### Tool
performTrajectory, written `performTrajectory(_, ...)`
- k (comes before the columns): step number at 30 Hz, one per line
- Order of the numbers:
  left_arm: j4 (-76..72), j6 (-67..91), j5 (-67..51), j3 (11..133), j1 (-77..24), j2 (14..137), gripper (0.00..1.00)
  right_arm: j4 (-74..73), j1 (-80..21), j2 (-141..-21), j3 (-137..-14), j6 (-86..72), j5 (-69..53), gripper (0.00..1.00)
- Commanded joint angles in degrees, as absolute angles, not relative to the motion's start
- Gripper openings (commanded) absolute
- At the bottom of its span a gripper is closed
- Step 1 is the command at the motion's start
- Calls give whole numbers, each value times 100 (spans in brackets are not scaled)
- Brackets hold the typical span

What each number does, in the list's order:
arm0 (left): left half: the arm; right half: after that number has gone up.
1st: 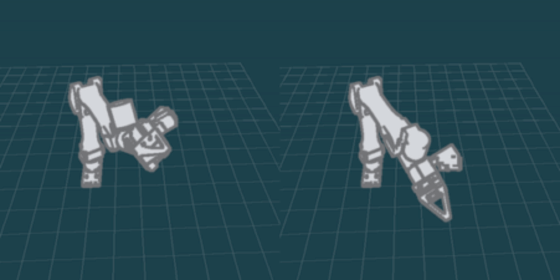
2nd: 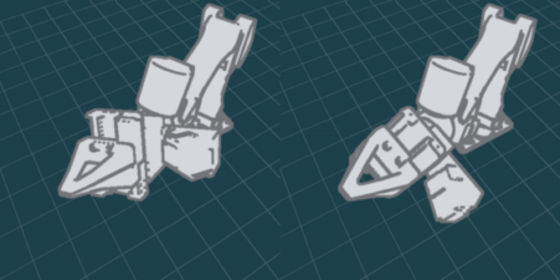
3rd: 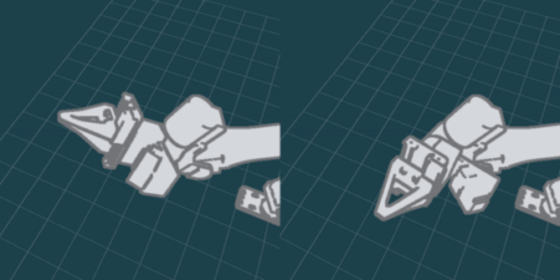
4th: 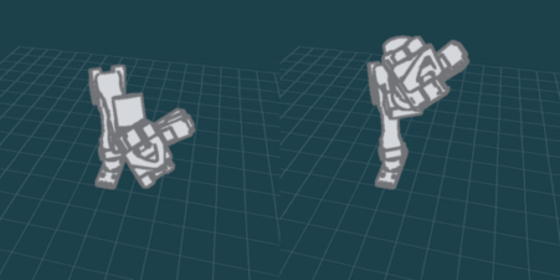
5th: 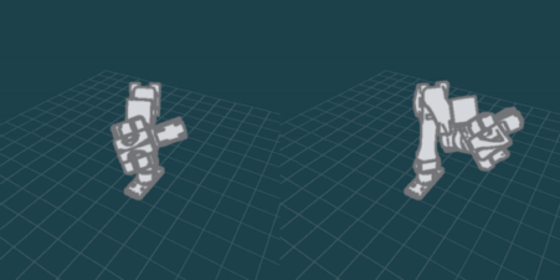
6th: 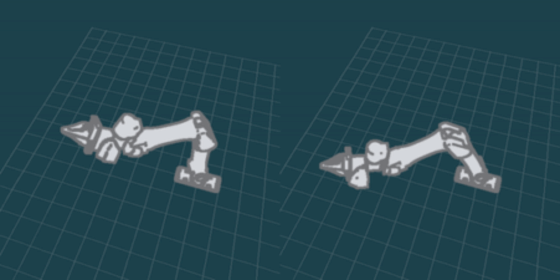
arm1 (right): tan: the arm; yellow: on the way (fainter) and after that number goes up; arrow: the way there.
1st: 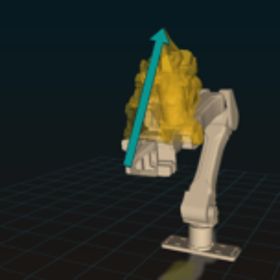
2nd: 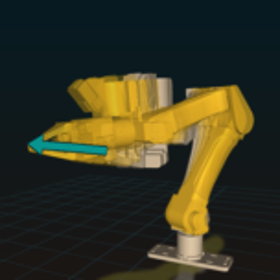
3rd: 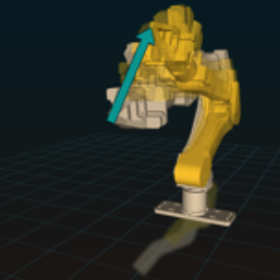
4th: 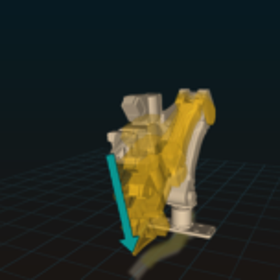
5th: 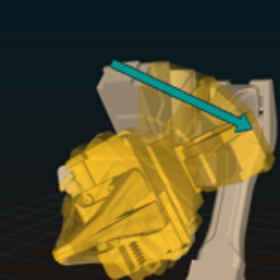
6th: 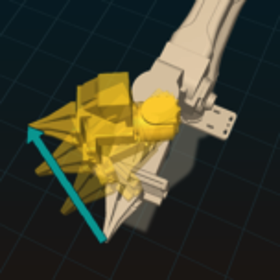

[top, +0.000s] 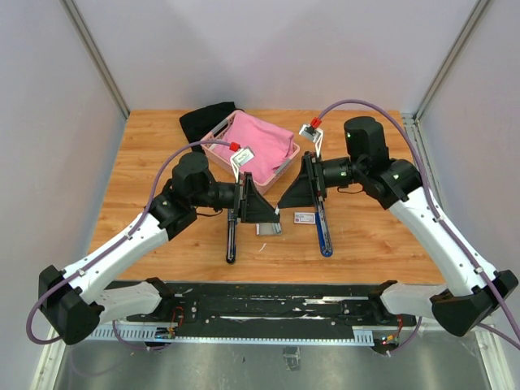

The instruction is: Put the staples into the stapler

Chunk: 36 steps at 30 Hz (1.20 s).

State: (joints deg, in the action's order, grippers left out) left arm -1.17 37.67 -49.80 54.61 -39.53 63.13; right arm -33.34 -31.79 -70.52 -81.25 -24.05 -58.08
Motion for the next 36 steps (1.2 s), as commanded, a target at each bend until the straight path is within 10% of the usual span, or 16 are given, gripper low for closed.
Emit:
performTrajectory(1, -268, 3795, -5263, 5576, -3990, 6314, 11, -3551, -3362, -7084, -8225, -2172, -5921, 49)
performTrajectory(23, -479, 3990, -5295, 5546, -3999, 6266, 12, -3513, -3576, -7240, -8217, -2164, -6012, 9)
performTrajectory(29, 21, 3514, -4590, 5439, -3986, 5963, 78, -3575, -3460, -7020, -8197, -2142, -5228, 6)
performTrajectory(36, 238, 3616, -3988, 4828, -2999, 5340, 94, -4173, -3238, -6628, -7466, -1909, -2286, 7)
